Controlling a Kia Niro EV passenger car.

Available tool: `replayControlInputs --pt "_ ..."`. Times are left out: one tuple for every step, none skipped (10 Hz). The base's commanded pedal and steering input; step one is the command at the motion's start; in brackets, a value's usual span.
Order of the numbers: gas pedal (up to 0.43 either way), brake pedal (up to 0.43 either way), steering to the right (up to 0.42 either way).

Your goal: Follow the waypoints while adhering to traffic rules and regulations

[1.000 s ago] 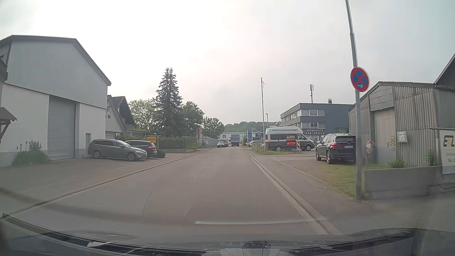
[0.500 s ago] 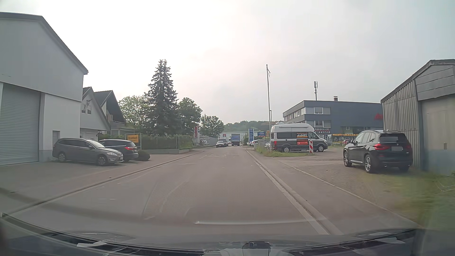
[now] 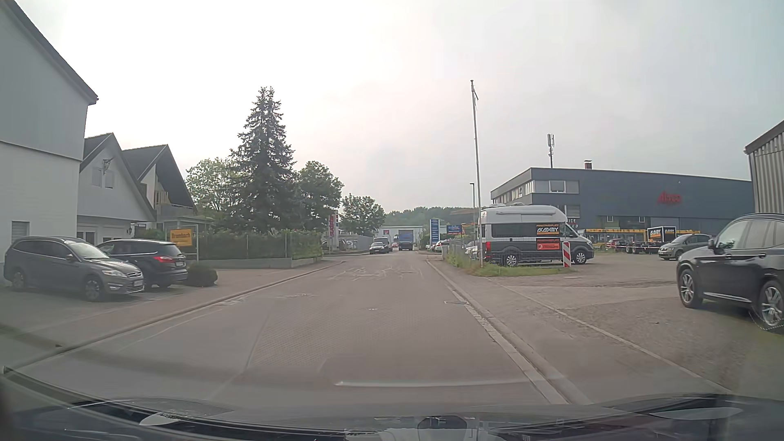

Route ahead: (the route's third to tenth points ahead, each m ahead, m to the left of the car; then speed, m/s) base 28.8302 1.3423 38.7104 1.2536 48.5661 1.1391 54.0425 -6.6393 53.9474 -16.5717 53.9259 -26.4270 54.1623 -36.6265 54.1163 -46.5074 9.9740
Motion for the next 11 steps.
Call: replayControlInputs --pt "0.0 0.0 -0.001" --pt "0.0 0.0 -0.001" --pt "0.0 0.0 -0.001" --pt "0.0 0.0 -0.001" --pt "0.0 0.0 -0.001" --pt "0.0 0.0 -0.001" --pt "0.0 0.0 -0.001" --pt "0.0 0.0 -0.002" --pt "0.0 0.0 -0.002" --pt "0.0 0.0 -0.002" --pt "0.0 0.0 -0.002"
